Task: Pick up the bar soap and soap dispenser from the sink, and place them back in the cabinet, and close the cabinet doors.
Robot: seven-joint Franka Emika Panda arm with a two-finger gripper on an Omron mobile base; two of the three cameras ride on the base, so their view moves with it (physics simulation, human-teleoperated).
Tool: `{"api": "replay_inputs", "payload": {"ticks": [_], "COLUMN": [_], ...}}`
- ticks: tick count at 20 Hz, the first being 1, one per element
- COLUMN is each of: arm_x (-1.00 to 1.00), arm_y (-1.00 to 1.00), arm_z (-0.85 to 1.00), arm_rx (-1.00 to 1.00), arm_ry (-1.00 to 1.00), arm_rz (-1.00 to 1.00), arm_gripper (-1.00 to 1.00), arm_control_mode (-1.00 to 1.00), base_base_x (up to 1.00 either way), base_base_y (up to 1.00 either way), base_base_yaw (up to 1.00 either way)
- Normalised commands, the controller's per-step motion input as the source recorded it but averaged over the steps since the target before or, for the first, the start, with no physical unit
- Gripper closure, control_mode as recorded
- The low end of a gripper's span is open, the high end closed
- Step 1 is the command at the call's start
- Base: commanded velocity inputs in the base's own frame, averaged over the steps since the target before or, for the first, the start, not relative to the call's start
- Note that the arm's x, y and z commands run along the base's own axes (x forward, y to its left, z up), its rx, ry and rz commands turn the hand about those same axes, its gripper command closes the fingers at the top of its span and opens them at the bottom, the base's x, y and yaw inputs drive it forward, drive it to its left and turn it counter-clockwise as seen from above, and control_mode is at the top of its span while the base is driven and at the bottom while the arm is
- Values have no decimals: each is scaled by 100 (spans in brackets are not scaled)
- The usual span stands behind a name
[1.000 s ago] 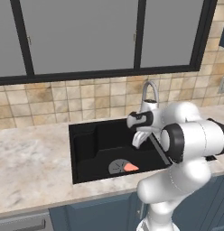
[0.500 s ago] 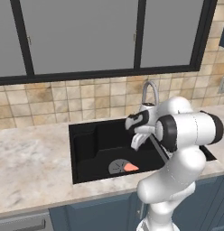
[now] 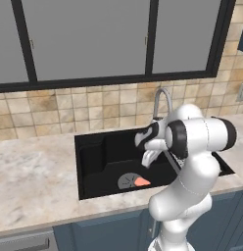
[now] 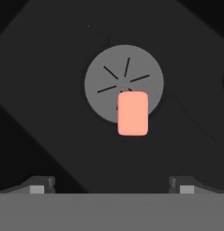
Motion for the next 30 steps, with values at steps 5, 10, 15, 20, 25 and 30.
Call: {"api": "replay_inputs", "payload": {"ticks": [5,10,15,20,25,30], "arm_x": [0,0,0,0,0,1], "arm_y": [4,9,1,0,0,0], "arm_z": [-18,-15,-6,-5,-10,-7], "arm_rx": [-1,-1,0,0,0,0], "arm_ry": [0,0,0,0,0,0], "arm_rz": [0,0,0,0,0,0], "arm_gripper": [-100,-100,-100,-100,-100,-100], "arm_control_mode": [-100,-100,-100,-100,-100,-100], "base_base_x": [0,0,0,0,0,0], "base_base_y": [0,0,0,0,0,0], "base_base_yaw": [0,0,0,0,0,0]}}
